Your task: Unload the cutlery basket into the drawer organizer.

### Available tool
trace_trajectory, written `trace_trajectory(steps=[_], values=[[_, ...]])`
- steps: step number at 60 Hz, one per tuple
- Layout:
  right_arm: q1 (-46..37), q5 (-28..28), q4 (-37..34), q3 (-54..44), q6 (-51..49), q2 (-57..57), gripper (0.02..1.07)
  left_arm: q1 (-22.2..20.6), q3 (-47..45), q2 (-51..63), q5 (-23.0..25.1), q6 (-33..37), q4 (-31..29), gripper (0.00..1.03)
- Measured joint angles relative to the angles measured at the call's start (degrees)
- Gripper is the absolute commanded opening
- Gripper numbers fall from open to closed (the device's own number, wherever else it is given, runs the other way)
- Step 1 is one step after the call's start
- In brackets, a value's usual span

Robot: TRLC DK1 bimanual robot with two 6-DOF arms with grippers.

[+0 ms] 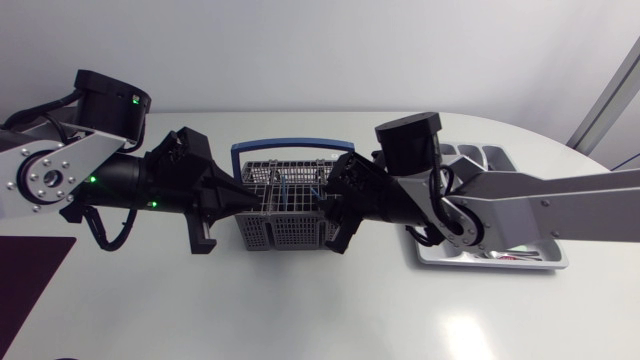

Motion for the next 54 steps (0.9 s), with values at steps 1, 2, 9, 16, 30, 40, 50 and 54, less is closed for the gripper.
trace_trajectory(steps=[1,2,9,16,30,40,50,54], values=[[0.0,0.0,0.0,0.15,-0.02,0.2,0.43,0.02,-0.07,0.0,0.0,0.0,0.09,0.17],[0.0,0.0,0.0,0.28,-0.02,0.33,0.43,0.0,-0.11,0.0,0.0,0.0,0.15,0.17],[0.0,0.33,0.17,1.11,-0.44,1.4,0.42,0.02,-0.55,0.0,-0.02,0.0,0.26,0.17],[0.5,1.33,0.59,1.97,-1.31,2.69,0.26,0.02,-0.66,0.0,0.0,0.0,0.28,0.17],[1.73,2.97,0.59,2.89,-2.64,4.15,0.07,0.02,-0.7,0.0,0.0,0.0,0.74,0.17],[1.77,3.19,0.52,3.23,-2.86,3.78,0.07,0.02,-0.7,0.0,0.0,0.02,0.94,0.17],[1.81,3.08,-0.28,3.23,-2.82,2.14,0.07,0.04,-0.87,0.0,-0.04,0.0,1.46,0.17],[1.86,2.95,-0.76,3.23,-2.82,1.05,0.07,0.09,-1.18,0.0,-0.17,0.0,1.66,0.17]])
